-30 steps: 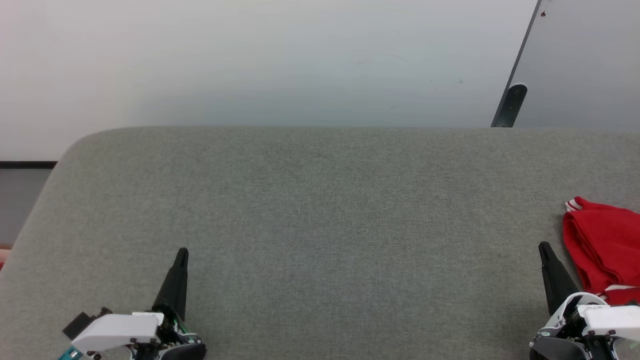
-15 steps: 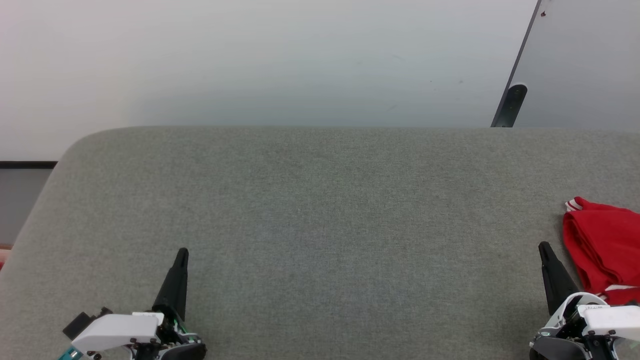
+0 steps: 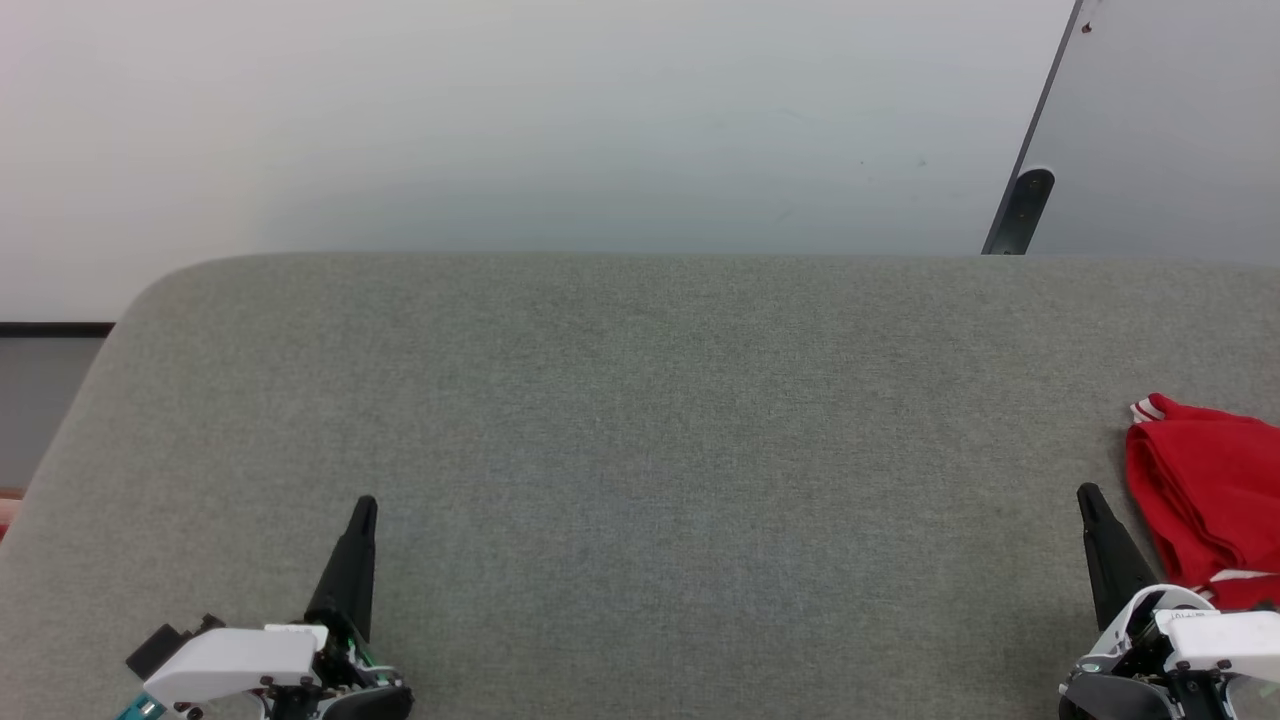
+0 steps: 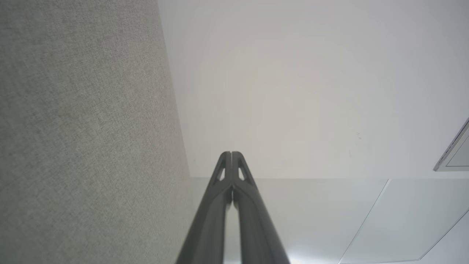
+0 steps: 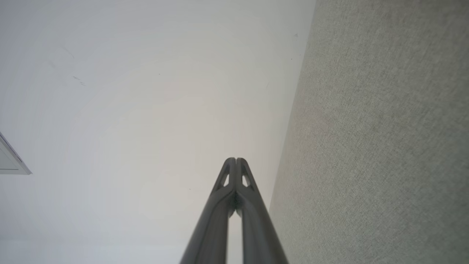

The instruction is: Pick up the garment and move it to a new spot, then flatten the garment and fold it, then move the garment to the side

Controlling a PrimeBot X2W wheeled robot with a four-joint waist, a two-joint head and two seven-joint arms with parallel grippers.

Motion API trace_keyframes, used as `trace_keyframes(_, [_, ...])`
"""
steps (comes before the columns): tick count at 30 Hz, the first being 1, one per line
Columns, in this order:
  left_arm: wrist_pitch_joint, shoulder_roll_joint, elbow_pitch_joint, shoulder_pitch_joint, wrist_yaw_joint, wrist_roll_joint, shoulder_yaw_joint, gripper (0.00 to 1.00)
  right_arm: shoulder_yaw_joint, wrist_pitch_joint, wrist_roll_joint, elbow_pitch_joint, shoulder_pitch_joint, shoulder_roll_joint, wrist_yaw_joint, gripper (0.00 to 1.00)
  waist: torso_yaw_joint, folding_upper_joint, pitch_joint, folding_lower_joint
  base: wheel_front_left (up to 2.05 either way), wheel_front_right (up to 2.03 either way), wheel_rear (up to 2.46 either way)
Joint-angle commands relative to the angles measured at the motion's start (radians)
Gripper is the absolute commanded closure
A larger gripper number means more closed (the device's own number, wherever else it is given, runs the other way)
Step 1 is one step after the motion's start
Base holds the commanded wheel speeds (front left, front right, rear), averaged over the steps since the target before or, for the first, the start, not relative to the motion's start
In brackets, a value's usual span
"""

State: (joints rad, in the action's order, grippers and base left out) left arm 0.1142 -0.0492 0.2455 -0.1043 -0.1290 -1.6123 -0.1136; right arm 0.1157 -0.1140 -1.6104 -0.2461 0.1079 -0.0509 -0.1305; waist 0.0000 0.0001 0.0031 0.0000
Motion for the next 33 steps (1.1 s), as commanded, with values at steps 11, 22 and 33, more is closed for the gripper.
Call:
trace_keyframes(11, [0.003, 0.000, 0.002, -0.010, -0.005, -0.001, -0.003, 1.00, -0.004, 0.002, -0.005, 0.000, 0.003, 0.003, 0.000, 1.00, 0.000, -0.0001, 0.000, 0.0000, 0.00, 0.00, 0.00])
trace_keyframes(22, [0.003, 0.000, 0.002, -0.010, -0.005, -0.001, -0.004, 1.00, -0.004, 0.002, -0.005, 0.000, 0.003, 0.003, 0.000, 1.00, 0.000, -0.0001, 0.000, 0.0000, 0.00, 0.00, 0.00])
trace_keyframes(33, [0.003, 0.000, 0.002, -0.010, -0.005, -0.001, -0.003, 1.00, -0.004, 0.003, -0.005, 0.000, 0.003, 0.003, 0.000, 1.00, 0.000, -0.0001, 0.000, 0.0000, 0.00, 0.00, 0.00])
